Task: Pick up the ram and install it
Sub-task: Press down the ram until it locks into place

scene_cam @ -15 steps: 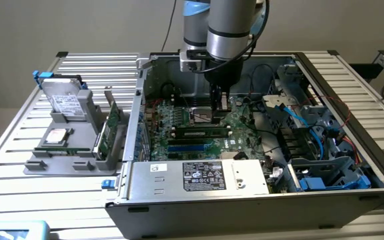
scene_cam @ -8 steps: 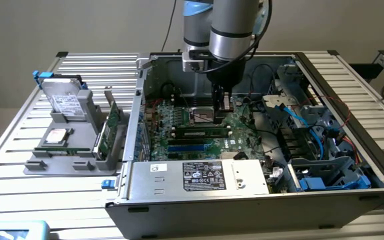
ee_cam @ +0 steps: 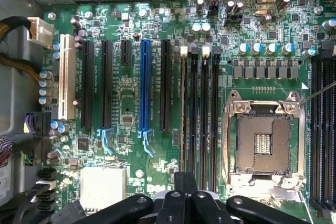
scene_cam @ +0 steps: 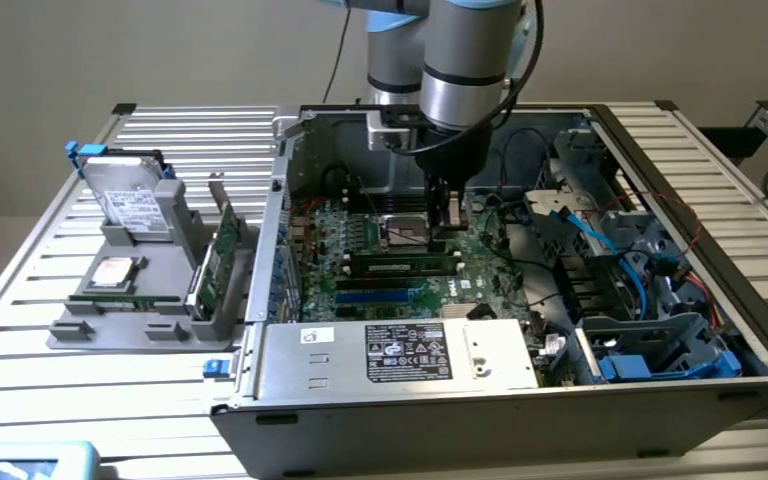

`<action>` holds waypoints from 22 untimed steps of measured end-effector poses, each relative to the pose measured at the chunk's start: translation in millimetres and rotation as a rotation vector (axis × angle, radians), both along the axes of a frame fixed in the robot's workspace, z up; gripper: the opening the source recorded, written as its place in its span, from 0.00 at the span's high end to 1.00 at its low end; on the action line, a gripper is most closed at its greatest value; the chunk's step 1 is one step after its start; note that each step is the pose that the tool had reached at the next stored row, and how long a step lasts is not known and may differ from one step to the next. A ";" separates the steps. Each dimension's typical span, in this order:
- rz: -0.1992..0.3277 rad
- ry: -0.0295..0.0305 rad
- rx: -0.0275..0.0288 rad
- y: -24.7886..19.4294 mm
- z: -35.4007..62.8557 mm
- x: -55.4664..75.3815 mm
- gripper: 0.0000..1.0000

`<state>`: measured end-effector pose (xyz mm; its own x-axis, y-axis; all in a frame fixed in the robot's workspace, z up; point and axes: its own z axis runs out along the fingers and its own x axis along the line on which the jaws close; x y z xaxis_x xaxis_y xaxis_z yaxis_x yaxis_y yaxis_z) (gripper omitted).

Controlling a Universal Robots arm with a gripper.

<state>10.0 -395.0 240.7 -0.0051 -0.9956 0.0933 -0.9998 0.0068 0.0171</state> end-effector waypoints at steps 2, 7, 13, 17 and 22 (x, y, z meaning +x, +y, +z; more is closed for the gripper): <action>-0.004 -0.0011 -0.0003 0.7 -0.8 0.1 0.89; -0.017 -0.0145 -0.0008 1.7 -2.7 0.2 0.89; -0.027 -0.0154 -0.0015 1.7 -6.6 0.1 0.89; -0.033 -0.0192 -0.0033 1.7 -6.8 0.1 0.89; -0.039 -0.0287 -0.0044 1.7 -7.6 0.2 0.89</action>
